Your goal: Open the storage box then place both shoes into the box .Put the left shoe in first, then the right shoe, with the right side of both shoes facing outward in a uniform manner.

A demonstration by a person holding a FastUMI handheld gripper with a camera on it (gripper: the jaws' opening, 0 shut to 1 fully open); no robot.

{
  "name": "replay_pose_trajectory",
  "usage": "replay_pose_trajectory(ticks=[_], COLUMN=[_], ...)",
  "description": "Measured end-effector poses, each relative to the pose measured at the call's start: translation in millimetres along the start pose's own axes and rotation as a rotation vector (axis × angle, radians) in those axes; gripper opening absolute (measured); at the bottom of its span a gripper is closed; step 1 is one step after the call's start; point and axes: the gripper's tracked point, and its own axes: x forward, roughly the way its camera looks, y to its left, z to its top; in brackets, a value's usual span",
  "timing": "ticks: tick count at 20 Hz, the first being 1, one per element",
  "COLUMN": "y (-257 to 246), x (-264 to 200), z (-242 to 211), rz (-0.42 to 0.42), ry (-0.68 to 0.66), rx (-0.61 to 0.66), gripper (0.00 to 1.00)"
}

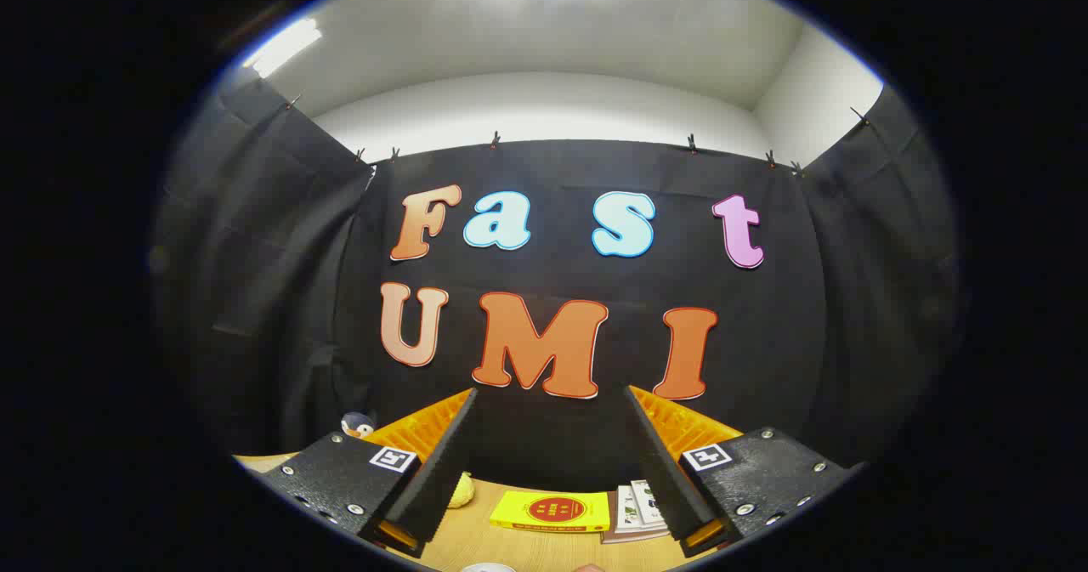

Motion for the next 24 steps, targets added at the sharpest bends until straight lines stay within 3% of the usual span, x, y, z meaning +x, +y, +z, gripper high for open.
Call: replay_pose_trajectory(ticks=[18, 24], y=[1, 25], x=[-14, -15], z=[-6, -35], rz=[0.033, 0.113], ry=[0.038, 0.142], rx=[0.014, 0.089], gripper=[0.98, 0.98])
